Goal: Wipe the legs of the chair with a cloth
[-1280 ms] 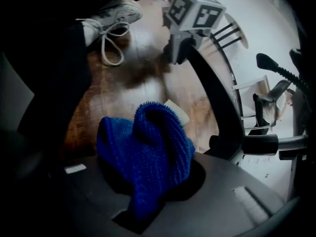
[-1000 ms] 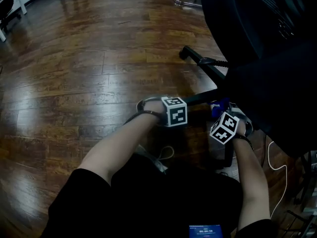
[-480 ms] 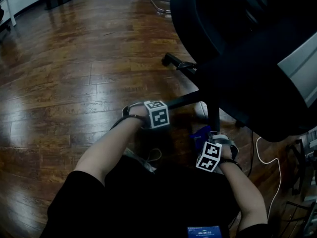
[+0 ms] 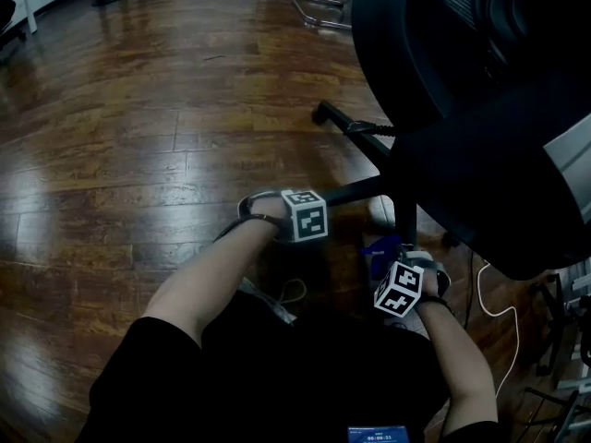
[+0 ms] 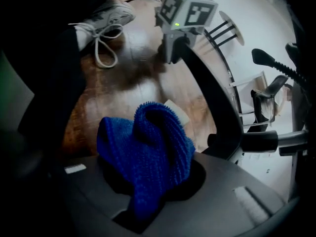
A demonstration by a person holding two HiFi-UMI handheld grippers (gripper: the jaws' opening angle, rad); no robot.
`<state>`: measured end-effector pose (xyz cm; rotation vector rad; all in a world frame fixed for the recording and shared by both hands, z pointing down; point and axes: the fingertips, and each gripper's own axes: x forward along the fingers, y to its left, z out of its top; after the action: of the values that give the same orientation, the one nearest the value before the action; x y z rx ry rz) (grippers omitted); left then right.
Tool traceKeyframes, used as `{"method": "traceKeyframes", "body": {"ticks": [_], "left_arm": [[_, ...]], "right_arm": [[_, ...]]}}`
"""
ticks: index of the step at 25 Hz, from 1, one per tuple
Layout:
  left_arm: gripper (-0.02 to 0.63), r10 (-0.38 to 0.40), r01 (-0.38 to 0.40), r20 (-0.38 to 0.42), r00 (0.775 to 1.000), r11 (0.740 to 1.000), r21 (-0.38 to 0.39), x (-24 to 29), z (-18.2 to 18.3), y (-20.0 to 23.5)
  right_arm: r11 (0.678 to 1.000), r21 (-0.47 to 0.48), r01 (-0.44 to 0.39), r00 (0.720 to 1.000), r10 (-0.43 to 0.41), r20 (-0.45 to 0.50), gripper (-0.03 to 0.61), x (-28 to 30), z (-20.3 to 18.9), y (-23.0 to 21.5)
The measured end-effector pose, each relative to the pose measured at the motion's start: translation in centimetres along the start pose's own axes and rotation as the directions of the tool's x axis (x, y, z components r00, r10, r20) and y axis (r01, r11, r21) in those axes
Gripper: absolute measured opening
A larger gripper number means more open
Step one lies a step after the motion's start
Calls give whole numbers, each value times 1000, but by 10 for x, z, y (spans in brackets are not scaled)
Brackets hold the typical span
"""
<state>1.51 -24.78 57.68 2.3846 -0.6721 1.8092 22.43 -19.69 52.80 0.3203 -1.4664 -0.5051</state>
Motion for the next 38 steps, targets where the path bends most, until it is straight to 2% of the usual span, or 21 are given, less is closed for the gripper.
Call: {"method": "traceKeyframes", "body": {"ticks": [5, 7, 9, 14, 18, 22, 24, 26, 30, 33, 38], "left_arm": [[63, -10, 10, 3, 1000, 1000, 11, -1, 3, -2], [63, -11, 11, -1, 1000, 1000, 16, -2, 3, -2], [63, -10, 10, -1, 1000, 1000, 20, -2, 3, -1], [63, -6, 6, 4, 1000, 1000, 19, 0, 0, -1], [63, -4, 4, 6, 1000, 1000, 13, 0, -1, -1], [63, -2, 2, 8, 1000, 1000, 9, 0, -3, -1], [63, -2, 2, 8, 1000, 1000, 6, 0, -2, -1], [63, -2, 2, 12, 1000, 1000, 6, 0, 0, -1], [63, -5, 5, 10, 1000, 1000, 6, -1, 0, -1], [63, -5, 5, 5, 1000, 1000, 6, -1, 0, 0], [63, -8, 8, 1, 1000, 1000, 12, -1, 1, -2]], "right_arm": [[982, 57, 179, 984, -179, 6, 81, 23, 16, -101], [974, 92, 205, 979, -205, -8, 81, 27, 21, -123], [975, 74, 208, 978, -207, -27, 81, 29, 22, -126], [989, -23, 148, 989, -149, -19, 83, 20, 18, -81], [998, -66, -1, 999, -2, -49, 83, 2, 6, -9], [991, -70, -112, 993, 110, -33, 83, -17, -4, 54], [982, -77, -174, 984, 170, -56, 83, -23, -11, 77], [977, -93, -193, 979, 186, -77, 81, -25, -15, 86], [995, -32, -97, 995, 96, -27, 81, -14, -10, 53], [999, -12, -32, 999, 31, -42, 81, 0, -5, 12], [990, 18, 143, 989, -142, -44, 81, 22, 11, -75]]}}
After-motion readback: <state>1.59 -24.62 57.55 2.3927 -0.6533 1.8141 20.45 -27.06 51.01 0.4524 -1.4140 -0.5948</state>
